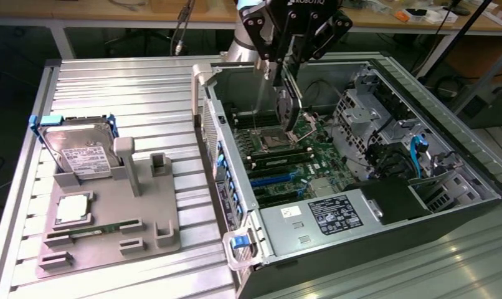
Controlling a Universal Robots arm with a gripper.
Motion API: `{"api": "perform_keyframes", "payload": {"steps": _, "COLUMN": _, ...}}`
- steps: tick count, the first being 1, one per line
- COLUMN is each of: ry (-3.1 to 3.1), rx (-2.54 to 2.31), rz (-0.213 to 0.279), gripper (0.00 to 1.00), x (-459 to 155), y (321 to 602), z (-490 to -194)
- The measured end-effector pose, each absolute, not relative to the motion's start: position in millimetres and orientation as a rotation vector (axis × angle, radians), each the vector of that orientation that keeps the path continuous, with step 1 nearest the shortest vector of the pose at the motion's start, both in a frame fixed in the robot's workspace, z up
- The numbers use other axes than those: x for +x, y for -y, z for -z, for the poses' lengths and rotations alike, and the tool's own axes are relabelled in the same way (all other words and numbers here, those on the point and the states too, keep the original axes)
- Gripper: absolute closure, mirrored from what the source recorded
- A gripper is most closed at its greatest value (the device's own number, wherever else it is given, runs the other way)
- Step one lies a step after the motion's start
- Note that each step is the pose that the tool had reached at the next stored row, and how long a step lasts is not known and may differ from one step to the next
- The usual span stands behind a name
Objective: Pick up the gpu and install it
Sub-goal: 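Pick up the gpu and move the gpu toward the slot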
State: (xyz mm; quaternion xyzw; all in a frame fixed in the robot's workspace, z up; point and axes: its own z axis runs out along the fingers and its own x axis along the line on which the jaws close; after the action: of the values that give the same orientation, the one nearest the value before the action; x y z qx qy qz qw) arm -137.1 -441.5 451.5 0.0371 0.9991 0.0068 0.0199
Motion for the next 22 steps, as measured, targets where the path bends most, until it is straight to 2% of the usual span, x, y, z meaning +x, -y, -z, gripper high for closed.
{"api": "perform_keyframes", "payload": {"steps": 22, "ry": -3.1, "rx": 0.115, "rz": -0.021, "gripper": 0.73, "x": -83, "y": 438, "z": -452}}
